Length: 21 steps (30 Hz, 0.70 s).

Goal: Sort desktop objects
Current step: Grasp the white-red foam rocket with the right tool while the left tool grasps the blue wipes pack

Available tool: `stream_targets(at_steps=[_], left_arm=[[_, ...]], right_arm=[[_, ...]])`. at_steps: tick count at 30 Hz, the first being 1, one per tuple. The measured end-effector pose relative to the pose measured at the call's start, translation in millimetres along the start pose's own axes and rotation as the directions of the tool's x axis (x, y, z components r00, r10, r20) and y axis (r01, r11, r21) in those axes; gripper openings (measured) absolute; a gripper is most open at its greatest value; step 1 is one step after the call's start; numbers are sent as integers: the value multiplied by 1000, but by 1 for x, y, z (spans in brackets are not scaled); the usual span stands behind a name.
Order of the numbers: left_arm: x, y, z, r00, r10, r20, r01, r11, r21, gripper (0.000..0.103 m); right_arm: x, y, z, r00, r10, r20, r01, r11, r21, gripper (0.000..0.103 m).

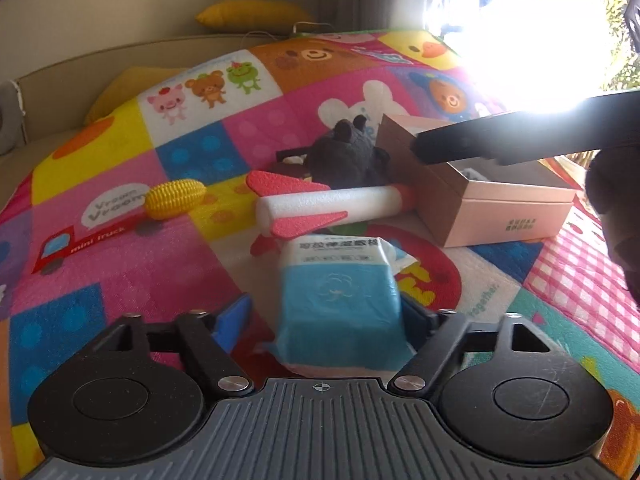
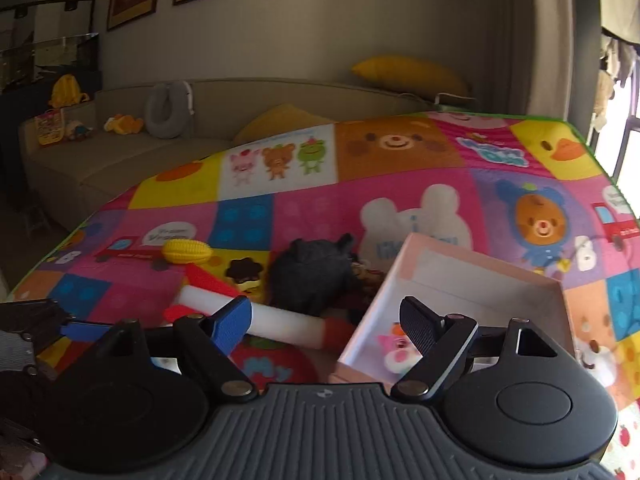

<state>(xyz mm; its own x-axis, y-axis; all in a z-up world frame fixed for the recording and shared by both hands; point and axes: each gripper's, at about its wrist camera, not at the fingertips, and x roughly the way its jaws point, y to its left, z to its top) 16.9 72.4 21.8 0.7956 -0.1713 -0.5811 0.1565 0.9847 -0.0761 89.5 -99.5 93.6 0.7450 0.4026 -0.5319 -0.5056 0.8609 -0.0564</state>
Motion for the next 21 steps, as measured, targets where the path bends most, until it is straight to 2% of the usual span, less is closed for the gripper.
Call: stream_targets(at_steps=[2,4,8,10,14,17,19,20,21], left_arm=[[-1,-1,-2,1000,12,1,-12,1000,22,68],[-7,3,-6,999,32,14,-33,999,40,65],[-17,28,-11,996,85,18,-84,996,-22,65],[-18,40,-12,994,104,18,-103,993,-61,66],[-19,52,-11,996,87,31,-83,991,-107,70],[-19,52,-12,997,73,32,-69,991,-116,81],[-19,54,-14,997,73,30,-68,990,-125,95],[-19,54,-15,997,76,30,-72,989,-129,96],[-19,55,-15,996,80,28,-75,988,-133,96]], right_arm=[[19,28,5,996,72,-43,-74,996,-43,62],[35,51,9,994,85,-64,-93,988,-123,59],[60,68,10,995,29,-93,-53,959,-277,59],[72,70,4,993,-26,-118,-19,931,-363,59],[89,80,-12,984,-75,-159,-11,874,-486,59],[103,92,-22,984,-116,-135,16,814,-580,59],[109,103,-29,985,-141,-97,44,757,-652,47],[110,107,-30,985,-141,-94,42,740,-671,41],[110,112,-29,986,-144,-90,46,738,-674,39]])
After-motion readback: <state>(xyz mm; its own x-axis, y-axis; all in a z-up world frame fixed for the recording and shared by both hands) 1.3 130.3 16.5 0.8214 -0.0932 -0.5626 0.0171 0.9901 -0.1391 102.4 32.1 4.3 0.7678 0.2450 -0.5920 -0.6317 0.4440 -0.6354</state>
